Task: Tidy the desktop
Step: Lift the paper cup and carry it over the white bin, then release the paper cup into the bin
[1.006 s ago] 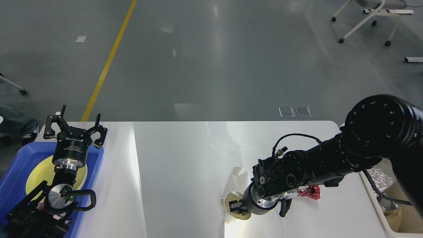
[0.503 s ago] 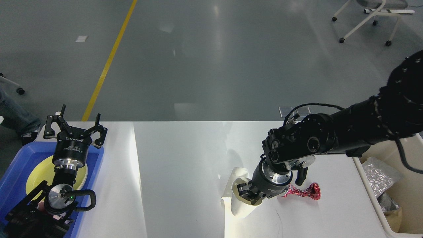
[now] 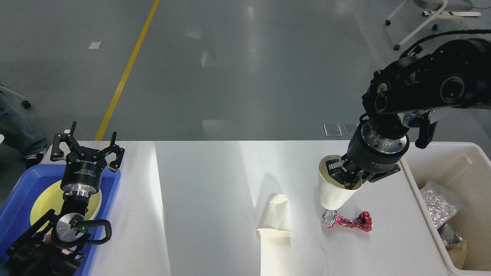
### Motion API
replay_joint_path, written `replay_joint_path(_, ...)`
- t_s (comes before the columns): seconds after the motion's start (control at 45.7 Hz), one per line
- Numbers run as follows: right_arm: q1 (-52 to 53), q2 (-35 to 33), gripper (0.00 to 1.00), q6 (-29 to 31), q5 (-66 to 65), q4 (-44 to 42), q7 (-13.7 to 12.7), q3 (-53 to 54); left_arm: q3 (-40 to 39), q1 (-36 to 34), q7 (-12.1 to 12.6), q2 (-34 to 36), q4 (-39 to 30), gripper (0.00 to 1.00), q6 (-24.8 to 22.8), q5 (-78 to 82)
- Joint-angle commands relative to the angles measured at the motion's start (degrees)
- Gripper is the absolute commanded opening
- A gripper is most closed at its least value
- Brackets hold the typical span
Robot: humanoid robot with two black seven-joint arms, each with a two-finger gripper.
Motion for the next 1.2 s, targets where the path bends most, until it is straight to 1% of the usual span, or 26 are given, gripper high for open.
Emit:
replay_joint_path(0.0, 2.99, -0.23, 0.0, 0.06, 0.4, 0.13, 7.03, -6.5, 0.07, 0.01, 0.0, 0.0, 0.0, 0.97, 0.0, 0.0)
replay_joint_path(0.372, 1.67, -2.86, 0.0, -0.12, 0.4, -0.83, 7.13, -8.96, -0.02, 0.01, 0.0, 0.0, 0.0, 0.97, 0.0, 0.0)
replay_joint_path(0.481, 0.62, -5.06, 0.0, -0.64, 0.49, -1.62, 7.13, -13.18, 0.07, 0.01, 0.0, 0.0, 0.0, 0.97, 0.0, 0.0)
replay_joint_path(0.525, -1.13, -6.72, 0.0, -0.73, 0.49, -3.28, 7.13, -14.59, 0.07, 0.1, 0.0, 0.0, 0.0, 0.97, 0.0, 0.0)
replay_joint_path(0.612, -5.96, -12.17, 0.0, -0.73, 0.23, -8.82, 7.13, -15.73, 0.07, 0.1, 0.0, 0.0, 0.0, 0.97, 0.0, 0.0)
replay_joint_path(0.7, -10.97, -19.29, 0.0, -0.73, -0.56, -14.53, 7.13, -15.82, 0.07, 0.1, -0.09, 0.0, 0.0, 0.97, 0.0, 0.0)
replay_joint_path(0.787, -17.38, -23.78, 0.0, -0.82, -1.88, -21.29, 7.13, -15.03, 0.07, 0.1, -0.09, 0.0, 0.0, 0.97, 0.0, 0.0)
replay_joint_path(0.875, -24.85, -26.06, 0.0, -0.91, -4.69, -29.03, 7.13, -13.89, 0.07, 0.1, -0.09, 0.0, 0.0, 0.97, 0.0, 0.0)
replay_joint_path(0.984, -35.84, -28.35, 0.0, -0.91, -5.75, -38.87, 7.13, -8.89, 0.07, 0.1, -0.09, 0.0, 0.0, 0.97, 0.0, 0.0)
replay_joint_path(1.181, -55.09, -29.06, 0.0, -1.26, -5.75, -55.48, 7.13, 1.66, 0.07, 0.1, -0.09, 0.0, 0.0, 0.97, 0.0, 0.0)
